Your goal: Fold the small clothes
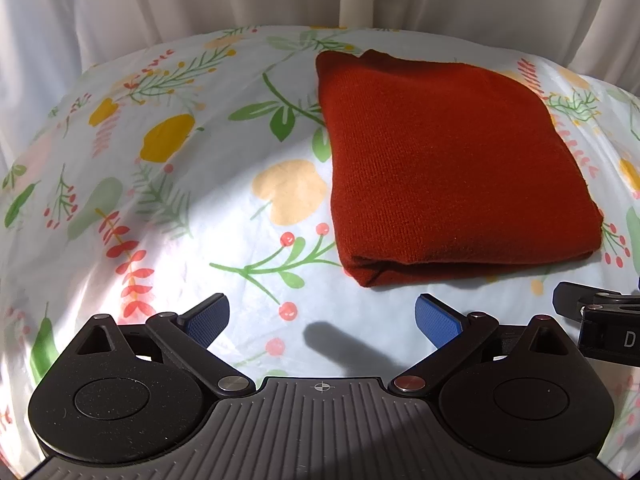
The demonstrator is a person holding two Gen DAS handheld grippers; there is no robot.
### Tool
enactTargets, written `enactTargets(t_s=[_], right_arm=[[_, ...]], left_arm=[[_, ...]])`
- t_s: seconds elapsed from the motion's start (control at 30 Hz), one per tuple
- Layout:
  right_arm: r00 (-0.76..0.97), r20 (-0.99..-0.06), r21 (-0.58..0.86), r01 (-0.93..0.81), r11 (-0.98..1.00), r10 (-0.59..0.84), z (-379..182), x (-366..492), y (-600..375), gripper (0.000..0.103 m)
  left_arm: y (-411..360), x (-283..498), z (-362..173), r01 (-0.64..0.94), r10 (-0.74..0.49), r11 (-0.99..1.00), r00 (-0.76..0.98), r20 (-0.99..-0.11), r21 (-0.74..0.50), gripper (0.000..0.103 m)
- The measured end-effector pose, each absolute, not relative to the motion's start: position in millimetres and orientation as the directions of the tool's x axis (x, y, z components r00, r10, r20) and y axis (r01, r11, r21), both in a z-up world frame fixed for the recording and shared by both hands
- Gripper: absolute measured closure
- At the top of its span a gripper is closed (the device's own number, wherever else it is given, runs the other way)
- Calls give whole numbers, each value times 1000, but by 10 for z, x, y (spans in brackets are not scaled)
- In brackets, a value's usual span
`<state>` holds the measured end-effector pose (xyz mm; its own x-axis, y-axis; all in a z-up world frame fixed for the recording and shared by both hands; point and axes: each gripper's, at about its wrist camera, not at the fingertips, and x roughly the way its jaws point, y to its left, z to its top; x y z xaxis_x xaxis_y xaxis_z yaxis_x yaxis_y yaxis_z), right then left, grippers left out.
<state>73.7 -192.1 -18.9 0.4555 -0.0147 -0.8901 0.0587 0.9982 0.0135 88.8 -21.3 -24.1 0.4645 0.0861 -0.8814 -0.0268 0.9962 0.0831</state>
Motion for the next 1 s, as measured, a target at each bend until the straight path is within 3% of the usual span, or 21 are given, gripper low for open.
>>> enactTargets(t_s=[1.0], right_arm=[[449, -893, 6, 56, 998, -20, -169, 774, -1921, 4]], left_arm=[[-237, 925, -254, -6, 91, 995, 452, -887, 99, 1]])
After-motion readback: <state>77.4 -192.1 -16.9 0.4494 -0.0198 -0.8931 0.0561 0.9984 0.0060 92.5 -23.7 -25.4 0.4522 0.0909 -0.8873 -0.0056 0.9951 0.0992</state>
